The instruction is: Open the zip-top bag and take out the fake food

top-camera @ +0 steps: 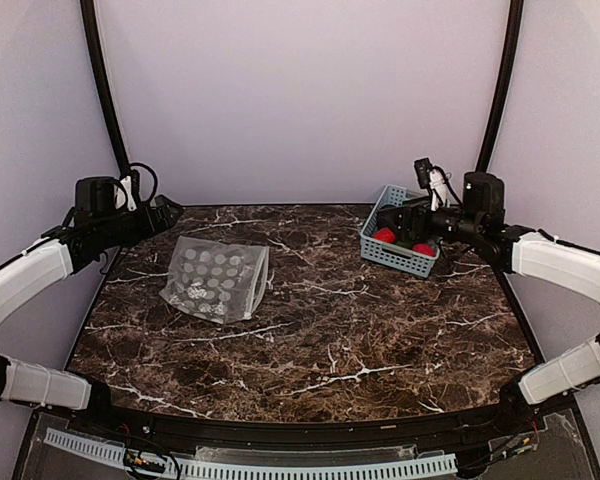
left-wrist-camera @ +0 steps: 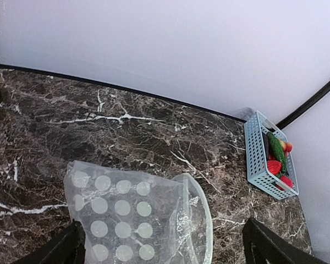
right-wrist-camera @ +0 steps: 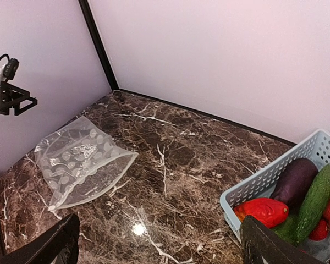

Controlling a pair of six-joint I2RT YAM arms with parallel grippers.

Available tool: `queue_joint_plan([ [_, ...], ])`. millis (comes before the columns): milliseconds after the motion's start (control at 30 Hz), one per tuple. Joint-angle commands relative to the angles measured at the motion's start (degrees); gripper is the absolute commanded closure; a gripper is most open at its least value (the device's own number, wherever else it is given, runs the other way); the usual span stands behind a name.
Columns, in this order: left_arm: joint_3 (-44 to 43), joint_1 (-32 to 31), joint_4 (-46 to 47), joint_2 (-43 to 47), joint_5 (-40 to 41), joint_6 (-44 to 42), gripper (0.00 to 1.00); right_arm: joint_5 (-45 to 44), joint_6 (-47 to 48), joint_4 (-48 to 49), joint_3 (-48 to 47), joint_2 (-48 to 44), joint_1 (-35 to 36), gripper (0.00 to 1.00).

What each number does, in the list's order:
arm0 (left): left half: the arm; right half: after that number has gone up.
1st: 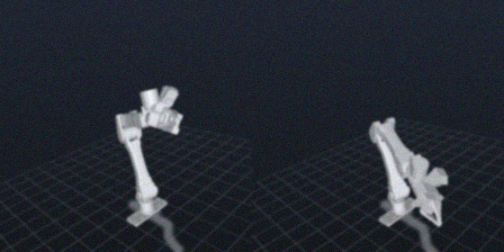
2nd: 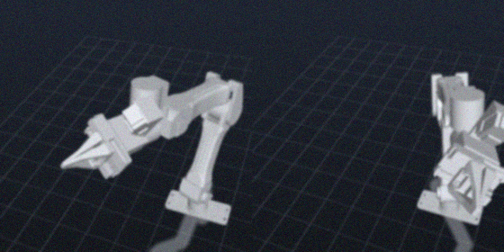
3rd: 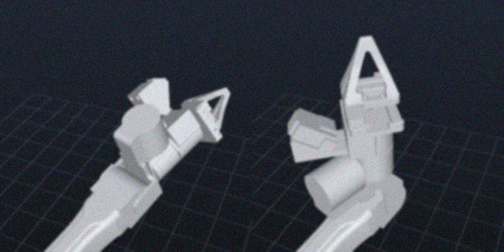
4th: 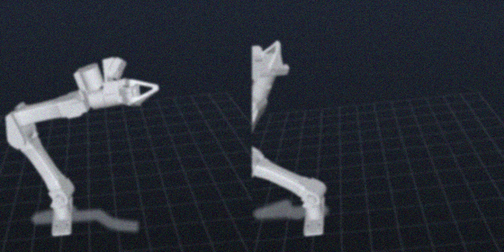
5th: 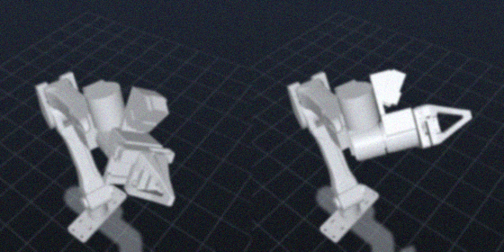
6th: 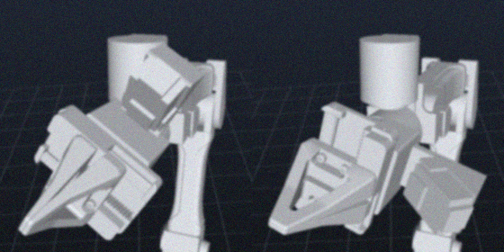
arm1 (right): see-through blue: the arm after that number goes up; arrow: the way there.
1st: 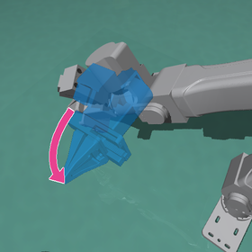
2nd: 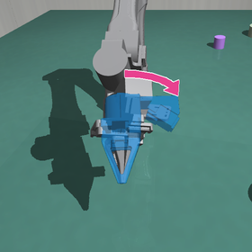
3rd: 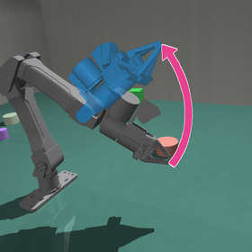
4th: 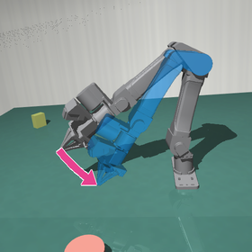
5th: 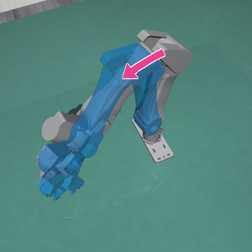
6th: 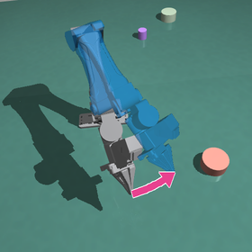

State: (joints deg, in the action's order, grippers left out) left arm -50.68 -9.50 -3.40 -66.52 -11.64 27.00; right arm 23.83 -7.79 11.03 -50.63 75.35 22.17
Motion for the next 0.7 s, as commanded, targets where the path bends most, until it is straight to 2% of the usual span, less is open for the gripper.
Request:
queue_joint_plan([
  [0,-3.62,-1.39,-4.28,-1.8,-4.56,-5.88,0.01,4.11,-1.18,-1.87,-1.42,-2.37,2.43,0.01],
  [233,-4.54,-12.43,-4.89,-5.33,0.25,-10.78,0.01,4.42,-1.85,-2.2,1.33,-3.69,8.13,0.01],
  [433,-3.03,-19.82,-4.19,-7.67,3.48,-10.28,0.01,4.53,-5.22,4.0,8.46,-4.33,11.04,0.01],
  [667,-0.23,-22.11,-0.39,-8.73,4.87,-8.51,0.01,4.14,-8.41,9.06,13.68,-4.04,11.99,0.01],
])
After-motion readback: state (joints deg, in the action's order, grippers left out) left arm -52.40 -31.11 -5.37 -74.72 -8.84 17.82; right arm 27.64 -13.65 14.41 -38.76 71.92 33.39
